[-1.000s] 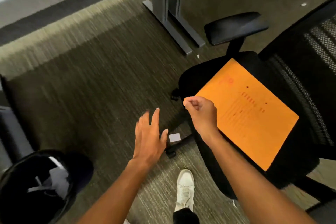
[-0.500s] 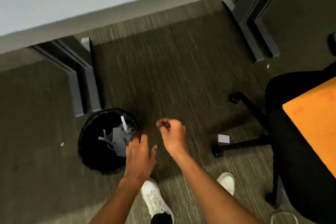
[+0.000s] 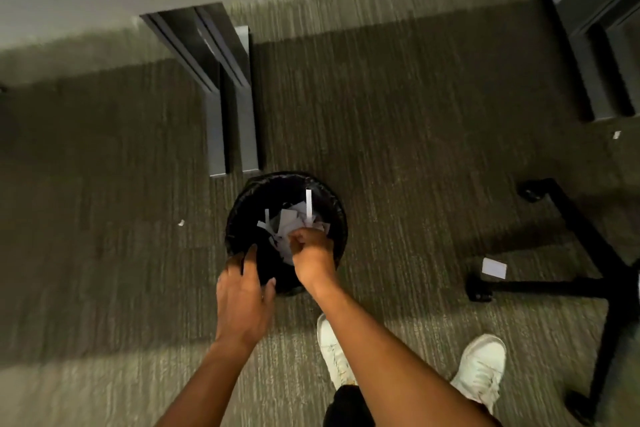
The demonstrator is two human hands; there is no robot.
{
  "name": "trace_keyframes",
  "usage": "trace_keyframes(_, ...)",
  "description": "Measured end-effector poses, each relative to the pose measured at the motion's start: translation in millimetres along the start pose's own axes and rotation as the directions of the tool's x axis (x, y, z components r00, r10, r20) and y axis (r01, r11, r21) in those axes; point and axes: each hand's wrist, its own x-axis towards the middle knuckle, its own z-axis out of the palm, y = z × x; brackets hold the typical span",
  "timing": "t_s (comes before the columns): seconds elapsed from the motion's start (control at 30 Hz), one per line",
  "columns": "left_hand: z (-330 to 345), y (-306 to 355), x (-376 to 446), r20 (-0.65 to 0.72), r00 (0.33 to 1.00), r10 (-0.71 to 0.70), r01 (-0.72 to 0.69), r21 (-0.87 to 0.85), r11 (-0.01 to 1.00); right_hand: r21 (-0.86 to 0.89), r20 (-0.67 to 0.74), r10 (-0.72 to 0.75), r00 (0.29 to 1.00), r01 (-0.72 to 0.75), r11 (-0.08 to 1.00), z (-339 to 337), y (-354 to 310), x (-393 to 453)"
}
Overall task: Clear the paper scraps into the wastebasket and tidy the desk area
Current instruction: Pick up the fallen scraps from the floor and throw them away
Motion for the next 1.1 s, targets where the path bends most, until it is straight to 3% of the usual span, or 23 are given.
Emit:
trace_keyframes(0.03, -1, -6, 0, -0.004, 1.000, -0.002, 0.002, -0.002, 1.000, -0.065, -0.037, -0.005, 0.999, 0.003, 0.998, 10, 1, 4)
trace_keyframes(0.1, -3, -12, 1, -0.006, 1.000, 0.007, -0.007, -0.006, 1.000, -0.035, -0.151, 0.100, 0.984, -0.107, 0.994, 19, 6, 9)
trace_keyframes(0.2, -6, -9, 5, -0.008, 1.000, 0.018, -0.019, -0.020, 1.000, 0.111, -0.043, 0.171, 0.984, -0.165, 0.980, 4, 3, 4)
trace_keyframes(0.27, -7, -1, 8, -0.007, 1.000, 0.027, -0.027, -0.022, 0.999, 0.164, -0.102, 0.229, 0.968, -0.210, 0.964, -7, 5, 5)
trace_keyframes(0.4, -5, 23, 16, 0.022, 0.997, 0.074, -0.074, -0.014, 0.997, 0.376, -0.240, 0.298, 0.924, -0.194, 0.906, -34, 17, 5)
trace_keyframes(0.73, 31, 118, 9, 0.100, 0.927, 0.361, -0.365, 0.033, 0.930, 0.536, -0.358, 0.413, 0.838, -0.178, 0.825, -138, 98, -66)
trace_keyframes(1.1, 116, 276, -68, 0.279, 0.752, 0.597, -0.629, 0.036, 0.776, 0.658, -0.440, 0.710, 0.550, -0.340, 0.672, -239, 291, -216)
